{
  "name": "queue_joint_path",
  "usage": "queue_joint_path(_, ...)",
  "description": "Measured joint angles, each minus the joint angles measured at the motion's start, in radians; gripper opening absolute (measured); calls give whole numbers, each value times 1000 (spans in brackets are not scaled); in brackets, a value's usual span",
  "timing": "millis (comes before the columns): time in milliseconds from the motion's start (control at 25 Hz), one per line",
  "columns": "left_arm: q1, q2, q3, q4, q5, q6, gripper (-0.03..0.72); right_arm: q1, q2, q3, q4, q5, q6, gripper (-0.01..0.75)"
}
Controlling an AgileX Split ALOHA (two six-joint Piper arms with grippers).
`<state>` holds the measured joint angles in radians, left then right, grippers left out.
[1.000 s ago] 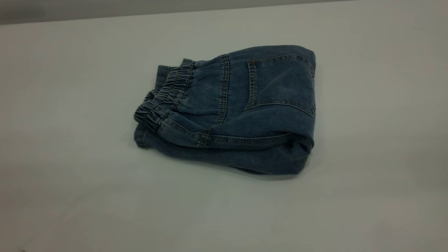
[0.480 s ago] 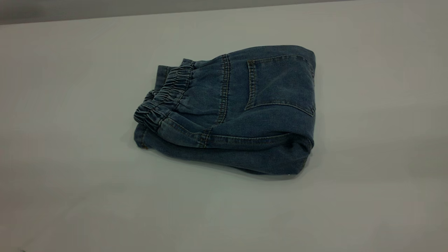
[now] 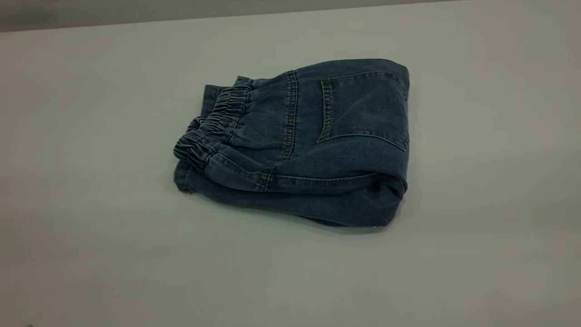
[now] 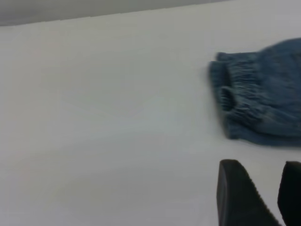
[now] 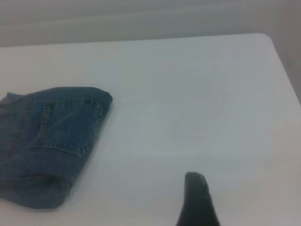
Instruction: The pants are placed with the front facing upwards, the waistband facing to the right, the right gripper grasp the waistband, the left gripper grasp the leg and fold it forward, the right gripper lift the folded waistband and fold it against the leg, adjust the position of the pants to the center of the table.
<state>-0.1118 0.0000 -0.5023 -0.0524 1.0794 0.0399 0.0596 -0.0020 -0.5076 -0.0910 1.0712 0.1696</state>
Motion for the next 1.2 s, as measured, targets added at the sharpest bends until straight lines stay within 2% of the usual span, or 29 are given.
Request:
queue_joint_path(120,69,0,0,0,0,0,242,0,1,0,0,0,0,419)
queue_joint_path(200,83,0,0,0,0,0,242,0,2,0,0,0,0,419)
queue_joint_path(1200,79,0,0,0,0,0,242,0,2,0,0,-2,0,419)
